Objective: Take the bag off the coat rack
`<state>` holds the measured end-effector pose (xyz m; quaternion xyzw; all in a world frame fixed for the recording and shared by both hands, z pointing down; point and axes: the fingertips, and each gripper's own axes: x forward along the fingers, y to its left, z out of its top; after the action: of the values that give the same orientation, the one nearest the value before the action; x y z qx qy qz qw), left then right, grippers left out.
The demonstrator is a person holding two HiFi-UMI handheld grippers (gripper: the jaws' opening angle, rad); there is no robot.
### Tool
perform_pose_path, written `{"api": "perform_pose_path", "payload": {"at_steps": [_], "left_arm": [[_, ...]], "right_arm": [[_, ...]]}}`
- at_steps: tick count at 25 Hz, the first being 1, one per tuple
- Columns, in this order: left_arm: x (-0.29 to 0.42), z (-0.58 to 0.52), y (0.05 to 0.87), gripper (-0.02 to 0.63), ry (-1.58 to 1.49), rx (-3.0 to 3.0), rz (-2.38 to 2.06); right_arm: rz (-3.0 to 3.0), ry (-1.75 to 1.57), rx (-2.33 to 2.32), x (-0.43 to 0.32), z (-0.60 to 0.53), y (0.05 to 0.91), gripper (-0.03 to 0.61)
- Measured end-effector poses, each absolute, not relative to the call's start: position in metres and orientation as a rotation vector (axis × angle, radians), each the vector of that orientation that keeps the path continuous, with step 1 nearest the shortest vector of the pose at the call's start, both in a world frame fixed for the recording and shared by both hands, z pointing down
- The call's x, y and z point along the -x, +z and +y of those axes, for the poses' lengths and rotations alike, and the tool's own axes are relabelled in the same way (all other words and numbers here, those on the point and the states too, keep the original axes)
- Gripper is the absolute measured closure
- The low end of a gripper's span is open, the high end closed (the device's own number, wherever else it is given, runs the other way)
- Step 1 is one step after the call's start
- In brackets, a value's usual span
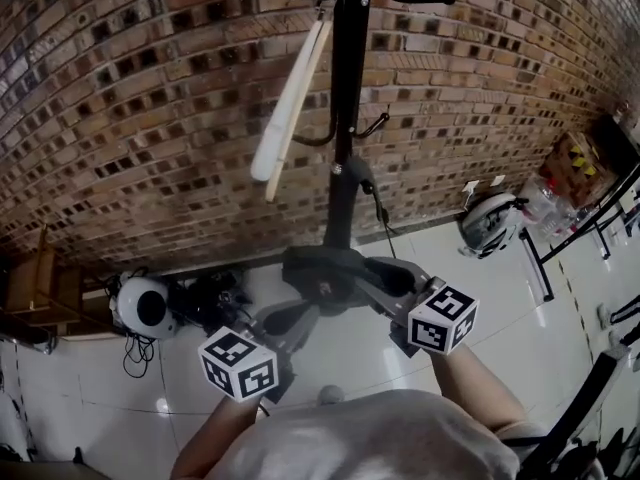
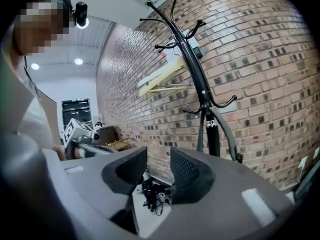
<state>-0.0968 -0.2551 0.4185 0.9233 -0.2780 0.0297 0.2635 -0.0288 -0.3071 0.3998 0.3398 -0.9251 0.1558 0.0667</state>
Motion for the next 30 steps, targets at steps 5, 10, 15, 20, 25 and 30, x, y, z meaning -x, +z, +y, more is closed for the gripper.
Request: {"api": "perform_pose_path", "payload": {"at_steps": [5,10,15,20,25,30], "left_arm": [[0.114,-0.273,0.439,0.618,0.123,-2.454,-0.796],[0.131,-0.287,0.456,0.618,0.134,-2.395,-0.841],[0.146,-0.295,0.469,0.618,0.134,-2.354,-0.879],[0.153,-0.298,0.480,0.618,0.118,-2.309,-0.895],[0.154,-0.303,0.479,0.618,0.110,-2.305,-0.904],[0.158,-0.309,0.480,0.618,0.089,-2.286,-0.916]], "right_arm": [[-2.700,0.340,-1.185,0.030,-0.373,0.413,0.367],[-2.641,0.324,-1.267,0.035,-0.424,0.435,0.344],[-2.626,0.317,-1.360,0.026,-0.446,0.437,0.332],[-2.600,0.335,-1.319,0.034,-0.453,0.456,0.328],[-2.562,0.362,-1.311,0.044,-0.462,0.470,0.373],[-2.556,0.405,-1.355,0.044,-0.469,0.476,0.535]]}}
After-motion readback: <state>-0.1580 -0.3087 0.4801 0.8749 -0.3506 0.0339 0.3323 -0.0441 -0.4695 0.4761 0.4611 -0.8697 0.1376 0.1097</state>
